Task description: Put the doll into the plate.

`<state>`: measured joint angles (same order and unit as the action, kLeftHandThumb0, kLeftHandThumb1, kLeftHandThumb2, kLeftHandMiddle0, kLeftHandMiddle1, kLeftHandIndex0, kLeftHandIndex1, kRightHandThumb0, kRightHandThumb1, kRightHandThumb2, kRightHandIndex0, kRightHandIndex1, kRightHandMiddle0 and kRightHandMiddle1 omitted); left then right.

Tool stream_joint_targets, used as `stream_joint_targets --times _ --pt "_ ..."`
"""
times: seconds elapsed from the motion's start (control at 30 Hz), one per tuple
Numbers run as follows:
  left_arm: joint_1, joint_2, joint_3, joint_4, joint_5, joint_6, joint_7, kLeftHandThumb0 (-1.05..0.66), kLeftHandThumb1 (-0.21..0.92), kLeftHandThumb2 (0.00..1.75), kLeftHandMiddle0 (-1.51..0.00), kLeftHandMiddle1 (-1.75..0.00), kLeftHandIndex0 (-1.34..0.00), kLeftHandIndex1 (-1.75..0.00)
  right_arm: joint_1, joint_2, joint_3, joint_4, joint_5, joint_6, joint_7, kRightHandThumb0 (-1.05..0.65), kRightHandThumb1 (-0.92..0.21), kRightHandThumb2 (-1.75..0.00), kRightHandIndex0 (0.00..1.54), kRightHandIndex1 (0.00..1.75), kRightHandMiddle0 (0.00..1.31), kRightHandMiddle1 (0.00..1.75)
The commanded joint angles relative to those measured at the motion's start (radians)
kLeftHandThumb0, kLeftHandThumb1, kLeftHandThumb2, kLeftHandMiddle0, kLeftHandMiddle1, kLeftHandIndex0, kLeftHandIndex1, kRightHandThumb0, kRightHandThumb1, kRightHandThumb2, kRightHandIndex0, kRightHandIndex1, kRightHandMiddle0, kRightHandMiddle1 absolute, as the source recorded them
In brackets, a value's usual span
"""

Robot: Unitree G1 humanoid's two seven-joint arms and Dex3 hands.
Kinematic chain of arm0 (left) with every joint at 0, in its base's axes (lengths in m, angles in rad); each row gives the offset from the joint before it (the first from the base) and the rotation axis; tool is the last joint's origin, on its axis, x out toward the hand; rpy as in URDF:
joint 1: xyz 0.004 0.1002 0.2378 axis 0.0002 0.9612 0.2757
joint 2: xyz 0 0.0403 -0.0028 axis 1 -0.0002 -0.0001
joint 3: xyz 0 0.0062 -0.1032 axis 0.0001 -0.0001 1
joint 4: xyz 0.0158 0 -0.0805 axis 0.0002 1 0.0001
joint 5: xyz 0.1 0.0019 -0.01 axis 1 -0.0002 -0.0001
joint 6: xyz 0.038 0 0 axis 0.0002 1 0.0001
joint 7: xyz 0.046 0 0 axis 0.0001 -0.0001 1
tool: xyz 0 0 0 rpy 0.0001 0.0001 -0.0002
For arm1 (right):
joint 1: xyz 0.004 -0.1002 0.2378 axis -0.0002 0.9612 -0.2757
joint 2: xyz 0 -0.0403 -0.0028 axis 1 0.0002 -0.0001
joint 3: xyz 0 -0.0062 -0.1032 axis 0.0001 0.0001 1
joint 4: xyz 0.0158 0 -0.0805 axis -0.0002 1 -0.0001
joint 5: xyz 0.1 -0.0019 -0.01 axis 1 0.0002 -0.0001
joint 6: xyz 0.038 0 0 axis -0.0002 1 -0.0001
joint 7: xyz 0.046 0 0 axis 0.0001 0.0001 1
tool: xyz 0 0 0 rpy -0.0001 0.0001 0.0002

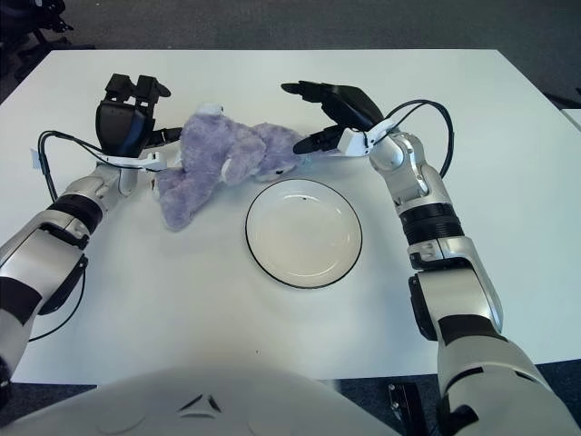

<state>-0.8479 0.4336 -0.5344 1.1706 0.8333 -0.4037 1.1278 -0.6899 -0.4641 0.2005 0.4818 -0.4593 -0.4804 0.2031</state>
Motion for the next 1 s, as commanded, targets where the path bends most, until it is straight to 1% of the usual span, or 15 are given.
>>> stream_joint_targets --times 0.0,0.47,0.57,0.97 --pt "0.012 0.003 0.002 -0.008 0.000 0.000 0.002 0.00 0.92 0.40 -0.44 -1.46 -0.13 -1.62 -0.021 -0.004 0.005 0.004 -0.007 0.005 -0.008 -0.50 -0.84 0.00 0.38 0.00 0.44 0.01" --pt "0.018 0.006 0.006 -0.028 -0.002 -0.004 0.000 0.00 0.92 0.41 -0.43 -1.47 -0.13 -1.62 -0.026 -0.001 0.017 0.016 0.001 0.022 0.008 -0.51 -0.84 0.00 0.39 0.00 0.45 0.01" --pt "0.020 0.006 0.008 -0.038 -0.004 -0.007 -0.001 0.00 0.92 0.41 -0.43 -1.47 -0.12 -1.62 -0.013 -0.007 0.033 0.034 0.007 0.030 0.048 -0.51 -0.84 0.00 0.39 0.00 0.45 0.01" --pt "0.022 0.006 0.011 -0.043 -0.004 -0.007 -0.004 0.00 0.92 0.41 -0.43 -1.48 -0.12 -1.62 -0.009 -0.009 0.039 0.057 0.009 0.014 0.058 -0.56 -0.85 0.00 0.40 0.00 0.46 0.01"
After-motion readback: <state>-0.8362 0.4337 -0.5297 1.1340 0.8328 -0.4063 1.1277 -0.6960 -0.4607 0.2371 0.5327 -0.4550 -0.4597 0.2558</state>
